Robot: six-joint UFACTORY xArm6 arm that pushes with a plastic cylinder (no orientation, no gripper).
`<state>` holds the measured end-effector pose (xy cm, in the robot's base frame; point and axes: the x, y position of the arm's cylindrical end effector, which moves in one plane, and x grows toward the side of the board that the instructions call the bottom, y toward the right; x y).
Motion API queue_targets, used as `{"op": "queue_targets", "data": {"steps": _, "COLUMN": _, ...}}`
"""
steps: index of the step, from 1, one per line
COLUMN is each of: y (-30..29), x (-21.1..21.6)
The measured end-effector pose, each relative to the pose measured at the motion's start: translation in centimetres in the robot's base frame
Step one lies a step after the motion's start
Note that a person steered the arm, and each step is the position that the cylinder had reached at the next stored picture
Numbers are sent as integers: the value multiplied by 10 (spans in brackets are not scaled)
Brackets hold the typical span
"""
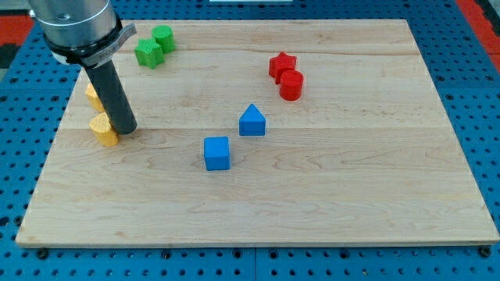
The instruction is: Push the triangle slightly towards the right
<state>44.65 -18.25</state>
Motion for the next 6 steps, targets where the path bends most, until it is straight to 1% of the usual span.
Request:
{"op": "queue_targets", "data": {"steps": 1, "y": 55, "x": -6}}
{"op": "queue_targets", "data": {"steps": 2, "y": 138, "x": -17}}
{"op": "queue_targets", "data": {"steps": 3, "y": 204, "x": -8}}
{"op": "queue_targets", "data": {"steps": 4, "y": 258, "x": -6}}
{"op": "queue_targets", "data": {"steps": 5, "y": 287, "x": -26}}
{"op": "queue_targets", "data": {"steps": 6, "y": 338, "x": -41}}
